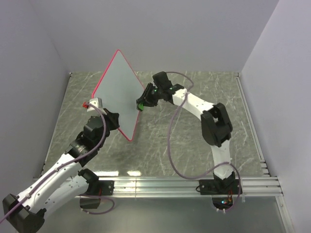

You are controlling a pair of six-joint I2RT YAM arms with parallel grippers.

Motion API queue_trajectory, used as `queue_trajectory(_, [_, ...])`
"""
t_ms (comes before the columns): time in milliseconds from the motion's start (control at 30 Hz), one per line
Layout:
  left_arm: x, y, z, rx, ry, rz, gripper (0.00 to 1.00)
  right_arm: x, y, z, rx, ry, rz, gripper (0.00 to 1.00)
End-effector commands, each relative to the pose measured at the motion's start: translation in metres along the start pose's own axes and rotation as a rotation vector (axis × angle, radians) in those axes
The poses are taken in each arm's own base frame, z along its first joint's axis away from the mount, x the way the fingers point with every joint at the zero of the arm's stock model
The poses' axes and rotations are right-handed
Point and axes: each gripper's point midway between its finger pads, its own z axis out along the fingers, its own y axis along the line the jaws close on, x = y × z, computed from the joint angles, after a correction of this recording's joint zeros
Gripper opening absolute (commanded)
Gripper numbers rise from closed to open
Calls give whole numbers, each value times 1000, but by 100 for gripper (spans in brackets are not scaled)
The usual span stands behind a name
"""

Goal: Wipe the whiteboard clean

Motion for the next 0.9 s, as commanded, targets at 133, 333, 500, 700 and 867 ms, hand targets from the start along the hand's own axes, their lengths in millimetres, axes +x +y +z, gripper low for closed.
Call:
queue_trajectory(133, [40, 27, 9, -2, 223, 262, 0, -36, 28, -73, -94, -180, -139, 0])
queue_trajectory(333, [18, 50, 41, -38, 177, 281, 0, -34, 12, -95, -49, -179, -161, 0])
queue_trajectory(500, [5, 64, 63, -70, 156, 330, 0, -27, -1, -109, -11, -172, -180, 0])
queue_trajectory(700, [-12, 93, 88, -141, 131, 362, 0, -16, -17, -119, 29, -157, -197, 0])
queue_trajectory(867, [-26, 112, 109, -193, 108, 378, 0, -3, -37, -123, 82, -123, -213, 0])
